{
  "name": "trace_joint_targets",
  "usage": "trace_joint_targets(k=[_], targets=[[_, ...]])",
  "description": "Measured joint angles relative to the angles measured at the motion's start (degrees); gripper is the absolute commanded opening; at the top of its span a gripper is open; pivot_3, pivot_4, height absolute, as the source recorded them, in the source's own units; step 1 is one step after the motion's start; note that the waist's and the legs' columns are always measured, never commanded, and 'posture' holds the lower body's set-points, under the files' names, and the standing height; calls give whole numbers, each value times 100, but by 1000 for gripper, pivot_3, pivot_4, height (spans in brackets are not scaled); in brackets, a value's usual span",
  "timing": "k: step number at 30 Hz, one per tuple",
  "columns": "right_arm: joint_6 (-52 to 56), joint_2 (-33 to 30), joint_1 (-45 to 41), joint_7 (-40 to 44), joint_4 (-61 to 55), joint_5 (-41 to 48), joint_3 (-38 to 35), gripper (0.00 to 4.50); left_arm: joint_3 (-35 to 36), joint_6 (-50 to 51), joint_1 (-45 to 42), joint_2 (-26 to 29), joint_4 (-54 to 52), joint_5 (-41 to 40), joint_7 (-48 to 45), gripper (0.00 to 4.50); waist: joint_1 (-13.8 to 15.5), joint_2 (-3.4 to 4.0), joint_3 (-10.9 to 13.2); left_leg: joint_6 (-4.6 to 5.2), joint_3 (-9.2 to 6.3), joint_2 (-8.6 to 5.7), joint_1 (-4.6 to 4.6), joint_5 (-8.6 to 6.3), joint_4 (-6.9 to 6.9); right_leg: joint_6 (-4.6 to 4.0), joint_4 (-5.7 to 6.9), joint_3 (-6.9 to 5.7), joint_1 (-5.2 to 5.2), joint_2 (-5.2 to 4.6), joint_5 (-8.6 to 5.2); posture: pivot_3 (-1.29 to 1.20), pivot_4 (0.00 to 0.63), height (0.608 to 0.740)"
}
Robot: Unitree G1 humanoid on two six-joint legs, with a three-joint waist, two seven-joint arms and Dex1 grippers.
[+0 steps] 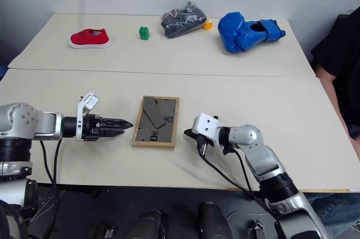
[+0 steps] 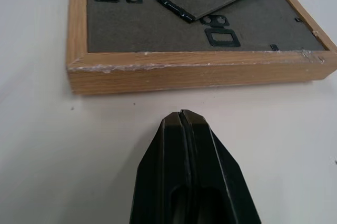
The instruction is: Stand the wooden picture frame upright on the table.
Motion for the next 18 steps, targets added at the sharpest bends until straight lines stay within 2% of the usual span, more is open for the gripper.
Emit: trace_joint_targets(k=[3,9,14,15,18], targets=[[-61,143,-84,-63,95,-81,145,0,-52,-10,-36,-175,148,-175,77,4480,3,1,-1,0,-1,0,1,0,2,0,4,0,1,-1,0,0,150,740],[-41,173,-81,-89,123,-149,171,0,-464,-80,51,-8,86,-1069,448,4480,-8,1,-1,0,-2,-1,3,0,2,0,5,2,1,-4,0,0,150,740],[-28,203,-42,-83,113,-182,194,0,-186,-50,88,-305,241,-1617,1159,4480,19,1,-1,1,-5,-5,3,-1,8,1,5,0,4,-10,0,0,150,740],[-28,212,-30,-81,109,-186,207,0,-13,-31,87,-457,380,-1688,1346,4103,22,1,-1,2,-6,-7,3,-1,12,1,6,-2,6,-11,1,0,150,740],[-28,244,-10,-71,95,-188,267,0,225,-17,82,-716,569,-1744,1671,3353,23,1,-1,3,-8,-7,-2,-2,23,2,8,-5,5,-11,1,0,150,740]])
